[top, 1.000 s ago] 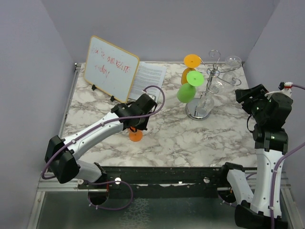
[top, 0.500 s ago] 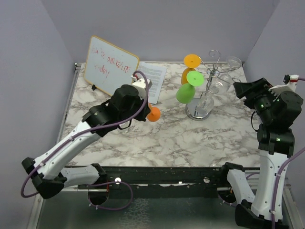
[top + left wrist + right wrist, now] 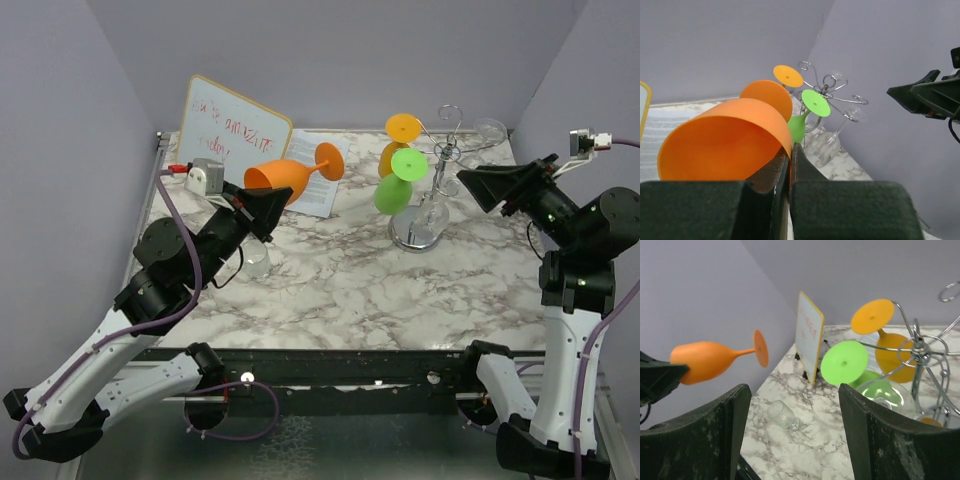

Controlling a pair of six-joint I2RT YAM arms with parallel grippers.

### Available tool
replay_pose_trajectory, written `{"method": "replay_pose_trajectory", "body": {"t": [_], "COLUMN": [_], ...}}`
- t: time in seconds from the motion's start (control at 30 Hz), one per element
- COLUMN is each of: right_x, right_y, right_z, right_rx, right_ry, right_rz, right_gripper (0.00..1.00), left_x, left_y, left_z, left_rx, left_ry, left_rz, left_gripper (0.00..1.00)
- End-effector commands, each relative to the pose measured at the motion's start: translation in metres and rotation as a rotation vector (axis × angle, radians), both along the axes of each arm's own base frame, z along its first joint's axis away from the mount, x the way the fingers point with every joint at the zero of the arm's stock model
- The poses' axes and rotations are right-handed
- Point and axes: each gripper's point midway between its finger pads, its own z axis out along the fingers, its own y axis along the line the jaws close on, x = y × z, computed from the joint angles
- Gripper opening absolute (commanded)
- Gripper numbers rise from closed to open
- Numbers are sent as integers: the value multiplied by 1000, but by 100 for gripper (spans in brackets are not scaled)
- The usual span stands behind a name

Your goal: Place the wine glass upside down on the wine glass rack

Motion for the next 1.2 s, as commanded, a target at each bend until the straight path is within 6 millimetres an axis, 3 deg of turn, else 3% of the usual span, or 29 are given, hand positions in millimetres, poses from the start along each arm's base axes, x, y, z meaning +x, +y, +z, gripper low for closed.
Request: {"method": "replay_pose_trajectory", "body": {"t": [0.0,0.2,0.33,0.4,0.57,0.77,0.9,1.17], "right_x": [-15,-2,17,29,56,86,95,88], "right_y": [25,29,36,52,116,152,173,212], "right_z": [30,50,65,70,62,48,36,28], "right_rx": [-36,-42,-43,-56,-165,-275,-378,-439], "right_ry": [-93,-109,-137,-151,-144,-164,-179,-309], "right_rz": [216,250,241,248,270,197,156,192], "right_gripper": [76,78,78,78,77,72,65,59], "left_x": [3,19,34,38,38,31,26,18], "left_y": [0,-3,-5,-6,-10,-3,-1,2], "left_z": [38,48,51,52,61,59,57,58], "left_rx": [-268,-391,-438,-465,-478,-500,-514,-537], "left_ry": [-113,-118,-110,-105,-122,-119,-113,-109], "left_rz": [8,50,98,108,93,85,70,43], "left_gripper": [0,0,0,0,0,0,0,0]}}
